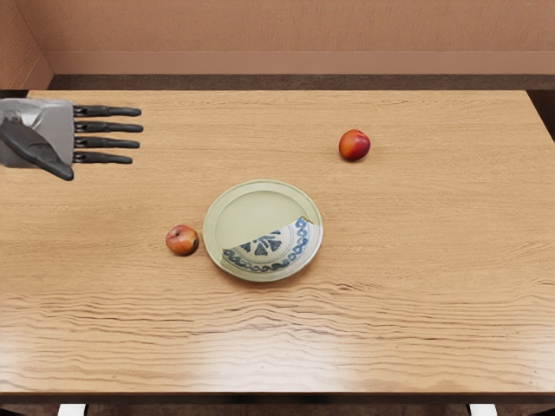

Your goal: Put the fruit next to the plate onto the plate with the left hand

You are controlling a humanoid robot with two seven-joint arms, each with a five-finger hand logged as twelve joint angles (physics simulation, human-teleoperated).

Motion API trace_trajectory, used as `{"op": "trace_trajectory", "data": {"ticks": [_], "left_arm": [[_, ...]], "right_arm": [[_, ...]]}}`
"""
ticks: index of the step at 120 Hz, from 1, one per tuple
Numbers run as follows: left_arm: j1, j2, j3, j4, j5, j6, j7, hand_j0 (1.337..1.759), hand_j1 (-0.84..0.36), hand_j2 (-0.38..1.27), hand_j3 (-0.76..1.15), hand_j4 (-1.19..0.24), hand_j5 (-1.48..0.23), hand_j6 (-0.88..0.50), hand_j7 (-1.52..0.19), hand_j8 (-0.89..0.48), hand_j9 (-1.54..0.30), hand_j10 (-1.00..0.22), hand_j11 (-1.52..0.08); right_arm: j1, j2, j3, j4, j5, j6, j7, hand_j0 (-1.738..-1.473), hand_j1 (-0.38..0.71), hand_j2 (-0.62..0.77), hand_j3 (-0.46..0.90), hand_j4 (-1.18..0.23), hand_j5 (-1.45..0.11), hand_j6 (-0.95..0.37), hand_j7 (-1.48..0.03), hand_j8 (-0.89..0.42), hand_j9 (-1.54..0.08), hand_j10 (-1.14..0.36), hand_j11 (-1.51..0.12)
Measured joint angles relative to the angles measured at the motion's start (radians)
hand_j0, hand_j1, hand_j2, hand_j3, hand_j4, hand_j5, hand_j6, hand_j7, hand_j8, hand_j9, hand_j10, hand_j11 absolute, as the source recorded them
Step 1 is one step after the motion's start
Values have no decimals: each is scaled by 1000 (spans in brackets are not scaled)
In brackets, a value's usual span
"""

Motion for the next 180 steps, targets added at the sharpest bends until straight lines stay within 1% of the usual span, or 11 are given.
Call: {"op": "trace_trajectory", "data": {"ticks": [29,36,44,60,76,101,114,138,144,167,180], "left_arm": [[-62,-46,-5,-5,95,0,0,1658,330,2,0,-13,-20,-13,-20,-13,-20,-14,-20],[-64,-84,-11,-14,203,0,0,1658,329,2,0,-14,-21,-14,-21,-14,-21,-14,-21],[-66,-107,-14,-71,370,25,0,1658,329,2,0,-15,-22,-15,-22,-15,-22,-16,-22],[-51,-159,23,-187,735,263,0,1658,328,3,0,-18,-22,-18,-22,-18,-22,-18,-22],[-38,-152,62,-224,889,392,0,1658,313,6,0,-33,-40,-33,-39,-33,-39,-32,-39],[74,-149,73,-238,1072,477,0,1658,294,10,0,-51,-61,-52,-61,-52,-61,-50,-61],[87,-173,74,-277,1201,550,0,1658,289,12,0,-56,-67,-58,-67,-57,-67,-56,-67],[175,-203,76,-357,1370,644,-3,1658,285,13,0,-61,-73,-63,-72,-62,-72,-60,-72],[203,-187,76,-374,1391,660,-42,1658,286,14,0,-60,-72,-62,-72,-62,-71,-60,-71],[207,-167,79,-412,1418,655,-262,1658,302,11,0,-47,-55,-49,-55,-48,-54,-47,-54],[253,-170,89,-416,1419,651,-322,1658,309,10,0,-41,-48,-43,-47,-42,-47,-41,-47]], "right_arm": [[2,0,-1,1,-4,0,0,-1658,-349,0,0,-1,0,-1,0,-1,0,0,0],[2,0,0,1,-4,1,0,-1658,-349,0,0,-1,0,-1,0,-1,0,0,0],[2,0,0,1,-4,1,0,-1658,-349,0,0,-1,0,-1,0,-1,0,0,0],[2,0,-1,2,-4,1,0,-1658,-349,0,0,-1,0,-1,0,-1,0,0,0],[2,0,-1,2,-5,2,0,-1658,-349,0,0,-1,0,-1,0,-1,0,0,0],[6,0,0,2,-4,2,-1,-1658,-349,0,0,-1,0,-1,0,-1,0,0,0],[7,0,0,2,-3,2,-1,-1658,-349,0,0,0,0,-1,0,0,0,0,0],[8,0,1,2,0,1,0,-1658,-349,0,0,-1,0,-1,0,-1,0,0,0],[8,0,1,2,0,1,0,-1658,-349,0,0,0,0,-1,0,-1,0,0,0],[8,0,1,2,1,1,0,-1658,-349,0,0,0,0,-1,0,0,0,0,0],[8,0,2,2,2,2,-1,-1658,-349,0,0,0,0,-1,0,-1,0,0,0]]}}
